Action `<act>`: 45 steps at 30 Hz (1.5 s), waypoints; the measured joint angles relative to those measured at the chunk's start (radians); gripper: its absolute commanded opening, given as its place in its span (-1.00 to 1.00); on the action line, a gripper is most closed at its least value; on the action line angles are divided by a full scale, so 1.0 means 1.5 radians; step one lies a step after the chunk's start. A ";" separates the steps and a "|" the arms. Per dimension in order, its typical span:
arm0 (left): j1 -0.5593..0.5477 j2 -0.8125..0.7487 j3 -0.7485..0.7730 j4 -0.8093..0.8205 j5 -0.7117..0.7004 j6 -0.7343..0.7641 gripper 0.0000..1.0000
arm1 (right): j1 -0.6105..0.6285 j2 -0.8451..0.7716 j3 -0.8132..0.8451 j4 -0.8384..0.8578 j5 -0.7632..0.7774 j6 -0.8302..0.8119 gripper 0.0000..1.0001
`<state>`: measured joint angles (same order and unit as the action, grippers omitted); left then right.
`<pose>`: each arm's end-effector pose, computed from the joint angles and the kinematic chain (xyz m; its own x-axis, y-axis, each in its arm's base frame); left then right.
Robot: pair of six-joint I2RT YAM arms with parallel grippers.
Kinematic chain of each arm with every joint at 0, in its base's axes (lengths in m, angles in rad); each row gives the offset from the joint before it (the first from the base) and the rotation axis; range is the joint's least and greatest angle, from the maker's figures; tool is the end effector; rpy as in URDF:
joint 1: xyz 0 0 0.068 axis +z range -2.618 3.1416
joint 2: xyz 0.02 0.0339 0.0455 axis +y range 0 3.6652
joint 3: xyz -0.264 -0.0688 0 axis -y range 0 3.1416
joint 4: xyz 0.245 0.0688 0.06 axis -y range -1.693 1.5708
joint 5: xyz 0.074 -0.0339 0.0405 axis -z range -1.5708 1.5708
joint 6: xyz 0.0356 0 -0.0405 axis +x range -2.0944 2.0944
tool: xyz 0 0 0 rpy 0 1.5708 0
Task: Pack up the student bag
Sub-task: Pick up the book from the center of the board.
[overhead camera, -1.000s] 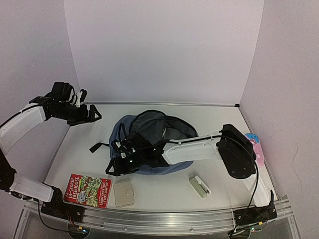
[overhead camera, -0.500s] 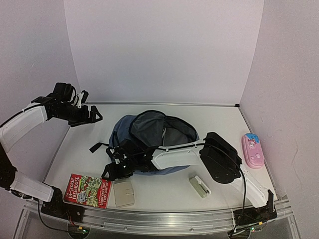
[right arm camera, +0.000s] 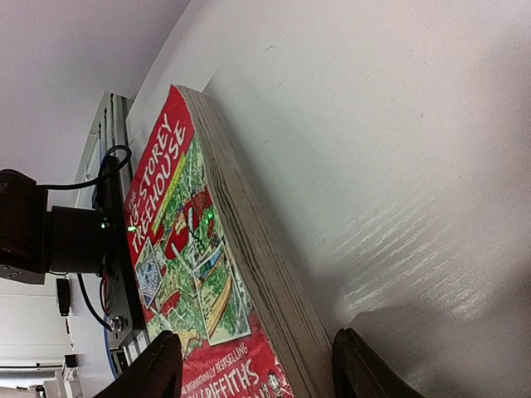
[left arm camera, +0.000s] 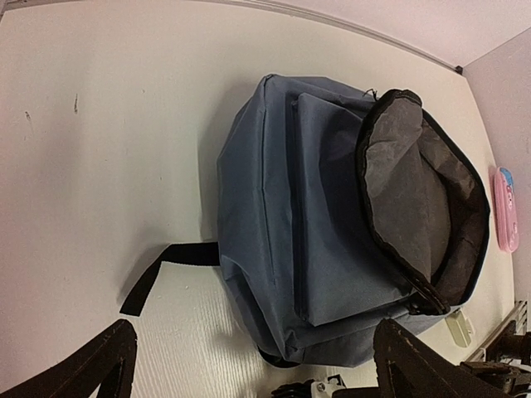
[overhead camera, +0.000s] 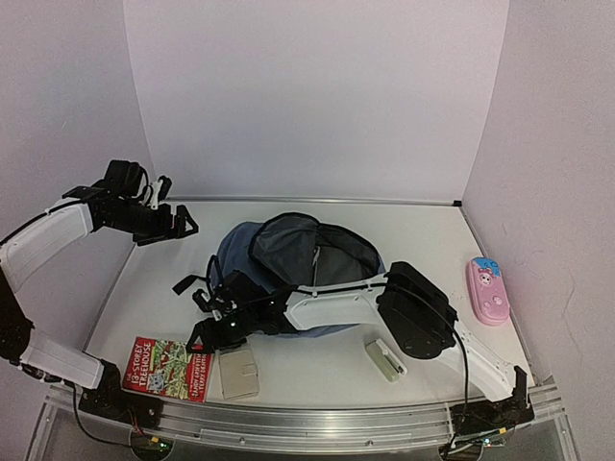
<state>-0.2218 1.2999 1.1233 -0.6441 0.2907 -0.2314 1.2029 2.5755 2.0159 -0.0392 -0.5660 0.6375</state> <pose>0.2658 -0.0704 0.3048 -0.7867 -0.0478 -0.6154 0.2270 0.9047 -0.3605 0.1866 0.5371 0.1172 -0.7265 -0.4880 -0.4839 -0.6402 0.2248 0.7345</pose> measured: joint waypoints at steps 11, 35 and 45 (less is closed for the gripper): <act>0.000 0.010 0.000 0.000 0.001 0.000 0.99 | 0.000 0.021 0.015 0.031 -0.018 0.043 -0.16; 0.000 -0.045 0.000 0.001 -0.004 -0.056 0.99 | 0.025 -0.156 -0.143 0.143 0.063 0.061 -1.00; 0.000 -0.167 0.085 -0.010 0.003 -0.159 0.99 | 0.005 -0.423 -0.258 0.159 0.189 0.000 -1.00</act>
<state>-0.2218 1.0492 1.2511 -0.6595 0.2948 -0.4694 1.2107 1.9413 1.6282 0.2000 -0.2821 0.6381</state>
